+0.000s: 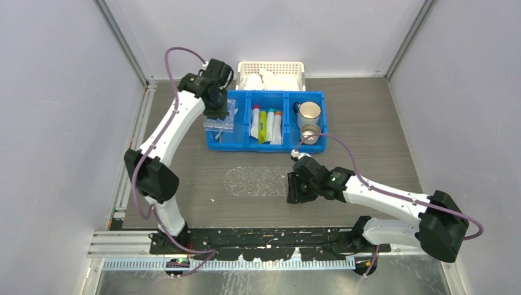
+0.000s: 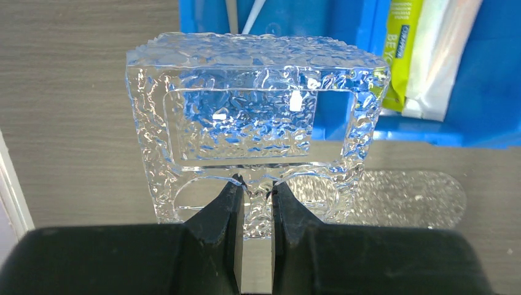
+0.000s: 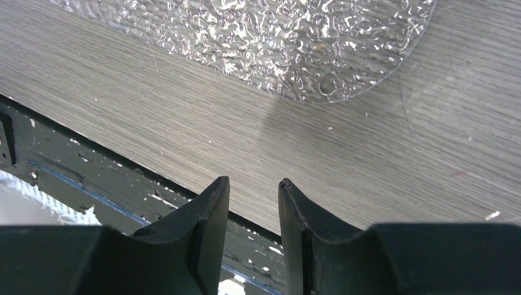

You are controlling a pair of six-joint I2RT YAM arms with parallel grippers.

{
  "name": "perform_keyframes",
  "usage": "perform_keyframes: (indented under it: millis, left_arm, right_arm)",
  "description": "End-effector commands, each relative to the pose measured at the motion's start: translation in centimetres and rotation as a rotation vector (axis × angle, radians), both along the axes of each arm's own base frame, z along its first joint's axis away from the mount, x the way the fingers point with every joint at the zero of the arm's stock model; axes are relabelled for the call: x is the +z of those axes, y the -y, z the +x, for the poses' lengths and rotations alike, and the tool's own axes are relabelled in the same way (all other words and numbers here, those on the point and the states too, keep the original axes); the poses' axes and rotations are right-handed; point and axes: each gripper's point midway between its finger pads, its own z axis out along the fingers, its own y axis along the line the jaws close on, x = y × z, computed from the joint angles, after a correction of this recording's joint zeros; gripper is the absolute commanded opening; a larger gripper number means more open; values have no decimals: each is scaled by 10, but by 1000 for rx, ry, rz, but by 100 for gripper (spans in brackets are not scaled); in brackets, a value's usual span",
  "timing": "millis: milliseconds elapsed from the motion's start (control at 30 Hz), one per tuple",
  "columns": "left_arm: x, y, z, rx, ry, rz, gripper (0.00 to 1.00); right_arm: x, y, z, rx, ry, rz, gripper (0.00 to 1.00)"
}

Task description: Prepare toiletry sets of a toothbrush and toothpaste on the tray

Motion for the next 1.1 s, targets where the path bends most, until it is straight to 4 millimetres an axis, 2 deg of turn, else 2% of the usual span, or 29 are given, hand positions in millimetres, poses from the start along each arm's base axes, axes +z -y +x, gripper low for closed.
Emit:
perform_keyframes:
  millis: [0, 67, 200, 333, 433, 600, 800, 1067]
  left_arm:
    - [36, -1, -49, -4, -37, -45, 7]
    - [36, 7, -69, -17, -65, -67, 8]
    - [15, 36, -112, -38, -138, -100, 9]
    - [-5, 71, -140, -32, -190, -167, 10]
    - [-16, 87, -146, -6, -180, -215, 10]
    - [-35, 106, -146, 25, -188, -215, 11]
    - [-62, 143, -149, 57, -207, -278, 12]
    - [-93, 160, -165, 74, -243, -192, 13]
  right_arm:
    - [32, 1, 5, 14, 53, 13, 41]
    - [44, 7, 11, -3, 86, -17, 41]
    - [60, 19, 19, -39, 125, -69, 41]
    - [78, 33, 33, -114, 188, -115, 42]
    - [92, 42, 41, -156, 220, -121, 44]
    - [106, 53, 42, -169, 233, -113, 44]
    - [111, 57, 38, -162, 229, -109, 44]
    - [111, 58, 31, -141, 223, -87, 44]
